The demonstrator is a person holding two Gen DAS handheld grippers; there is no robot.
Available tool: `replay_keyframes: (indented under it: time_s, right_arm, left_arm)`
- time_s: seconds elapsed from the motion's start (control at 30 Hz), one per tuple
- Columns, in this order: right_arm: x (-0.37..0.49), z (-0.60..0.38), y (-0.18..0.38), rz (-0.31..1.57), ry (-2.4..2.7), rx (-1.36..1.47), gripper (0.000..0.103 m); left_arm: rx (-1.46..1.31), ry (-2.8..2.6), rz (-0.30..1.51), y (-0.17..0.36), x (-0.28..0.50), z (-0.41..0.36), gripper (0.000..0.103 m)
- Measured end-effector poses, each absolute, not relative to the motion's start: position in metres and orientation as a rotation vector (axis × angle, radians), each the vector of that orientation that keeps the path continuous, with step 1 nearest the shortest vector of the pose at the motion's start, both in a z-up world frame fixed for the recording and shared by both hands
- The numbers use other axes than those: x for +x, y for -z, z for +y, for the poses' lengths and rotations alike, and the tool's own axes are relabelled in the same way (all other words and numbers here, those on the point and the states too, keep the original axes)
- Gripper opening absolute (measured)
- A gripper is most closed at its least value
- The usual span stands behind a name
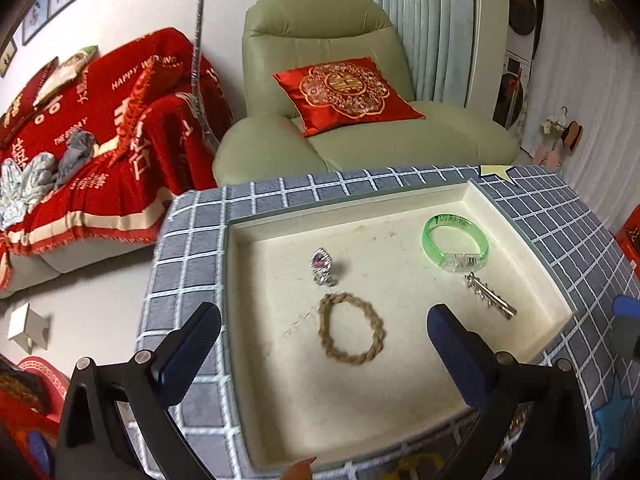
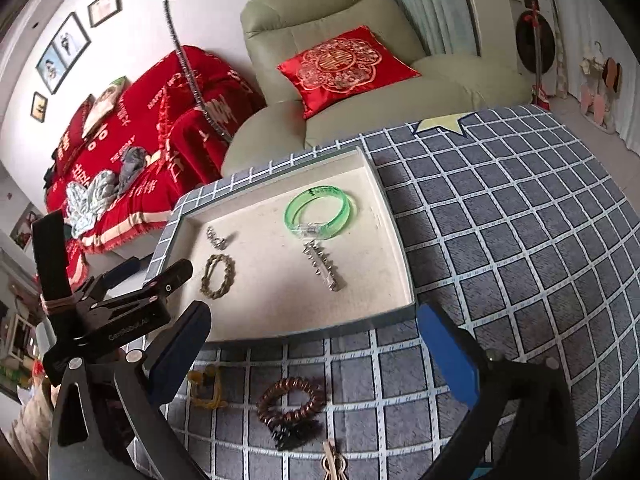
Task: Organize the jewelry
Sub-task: 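Withdraw both tools and reach toward the yellow cord bracelet and brown bead bracelet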
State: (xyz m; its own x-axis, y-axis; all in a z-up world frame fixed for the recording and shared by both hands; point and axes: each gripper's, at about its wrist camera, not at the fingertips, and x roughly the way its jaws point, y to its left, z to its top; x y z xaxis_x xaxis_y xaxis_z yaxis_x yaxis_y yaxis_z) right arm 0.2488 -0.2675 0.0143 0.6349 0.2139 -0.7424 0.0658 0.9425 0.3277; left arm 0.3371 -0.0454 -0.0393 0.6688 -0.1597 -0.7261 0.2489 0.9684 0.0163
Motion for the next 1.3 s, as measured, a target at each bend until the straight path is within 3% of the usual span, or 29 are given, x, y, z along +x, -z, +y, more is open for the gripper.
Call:
replay_keyframes:
  time_s: [0.5,1.07,1.3]
  right_arm:
    - [0.201,-0.261,-0.001,0.962,-0.095,0.288,0.103]
    - [0.163,-0.253,0.037,1.056,-0.048,0.182,0.102]
    - [0.169,-0.234,0.045,1.076,-0.033,0.094,0.086]
  left_arm:
    - [0.082,0.274,0.841,0.054,0.274,-0.002,0.103]
    - [0.079,0.26,0.937,0.066,0.224,-0.022,0.103]
    - [0.093,0.254,0.962,0.073,0.225,-0.029,0.103]
